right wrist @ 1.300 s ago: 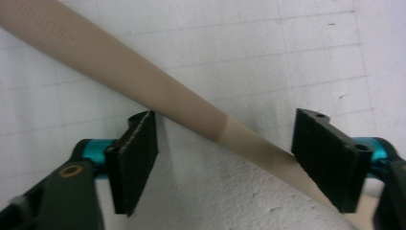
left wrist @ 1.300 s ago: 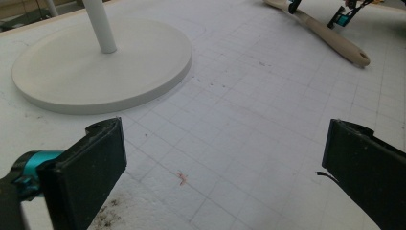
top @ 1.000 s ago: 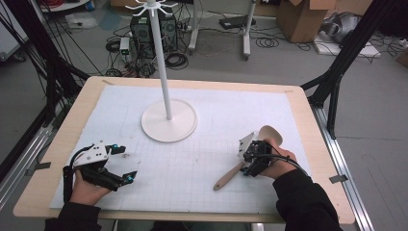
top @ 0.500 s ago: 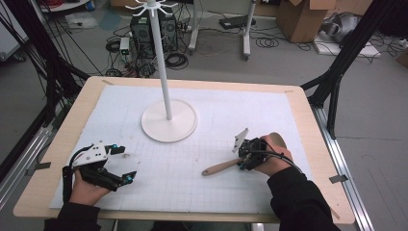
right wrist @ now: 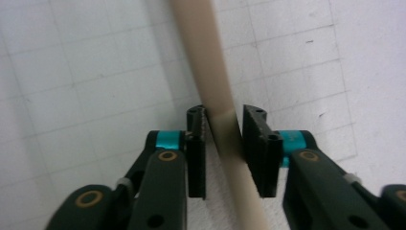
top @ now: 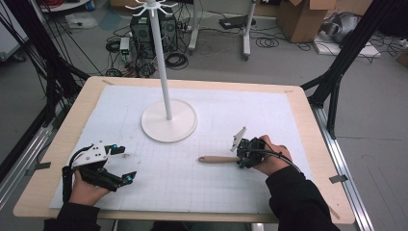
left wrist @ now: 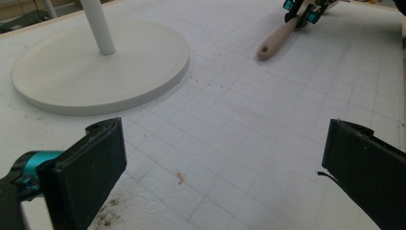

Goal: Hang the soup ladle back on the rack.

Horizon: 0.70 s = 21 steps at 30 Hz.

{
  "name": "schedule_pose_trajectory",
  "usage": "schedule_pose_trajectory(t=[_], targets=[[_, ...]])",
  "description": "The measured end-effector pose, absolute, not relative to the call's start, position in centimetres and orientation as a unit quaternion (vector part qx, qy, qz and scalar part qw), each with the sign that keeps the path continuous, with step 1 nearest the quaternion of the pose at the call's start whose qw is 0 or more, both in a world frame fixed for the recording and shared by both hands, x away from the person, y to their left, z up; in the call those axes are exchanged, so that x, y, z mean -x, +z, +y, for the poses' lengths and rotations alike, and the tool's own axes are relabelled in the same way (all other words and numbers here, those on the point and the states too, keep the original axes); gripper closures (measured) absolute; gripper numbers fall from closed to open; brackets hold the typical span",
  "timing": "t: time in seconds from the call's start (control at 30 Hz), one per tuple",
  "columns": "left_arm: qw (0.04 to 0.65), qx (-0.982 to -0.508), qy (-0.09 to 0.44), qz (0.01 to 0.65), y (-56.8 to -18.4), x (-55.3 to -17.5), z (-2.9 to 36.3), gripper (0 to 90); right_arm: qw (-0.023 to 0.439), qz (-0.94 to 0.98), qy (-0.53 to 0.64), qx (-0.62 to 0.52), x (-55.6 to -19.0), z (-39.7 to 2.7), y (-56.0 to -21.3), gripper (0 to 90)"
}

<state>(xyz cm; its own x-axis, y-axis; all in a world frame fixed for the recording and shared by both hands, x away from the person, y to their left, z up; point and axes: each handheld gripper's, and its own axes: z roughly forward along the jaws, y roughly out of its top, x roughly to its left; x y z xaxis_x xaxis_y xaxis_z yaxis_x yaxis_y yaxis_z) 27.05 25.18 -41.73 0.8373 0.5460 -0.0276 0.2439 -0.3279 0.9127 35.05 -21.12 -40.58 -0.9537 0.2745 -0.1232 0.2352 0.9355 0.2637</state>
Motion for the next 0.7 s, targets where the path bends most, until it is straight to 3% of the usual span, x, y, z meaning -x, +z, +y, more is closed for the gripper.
schedule_pose_trajectory(t=[0.13, 0.7], targets=[[0.525, -0.802, 0.144, 0.246, -41.72, -27.09, 25.31, 1.7, 0.049, 0.978, 0.134, -0.155, -35.29, -21.44, -40.57, 77.6], [0.524, -0.801, 0.143, 0.250, -41.76, -27.10, 25.33, 1.7, 0.047, 0.973, 0.161, -0.160, -35.20, -22.13, -39.86, 77.6]])
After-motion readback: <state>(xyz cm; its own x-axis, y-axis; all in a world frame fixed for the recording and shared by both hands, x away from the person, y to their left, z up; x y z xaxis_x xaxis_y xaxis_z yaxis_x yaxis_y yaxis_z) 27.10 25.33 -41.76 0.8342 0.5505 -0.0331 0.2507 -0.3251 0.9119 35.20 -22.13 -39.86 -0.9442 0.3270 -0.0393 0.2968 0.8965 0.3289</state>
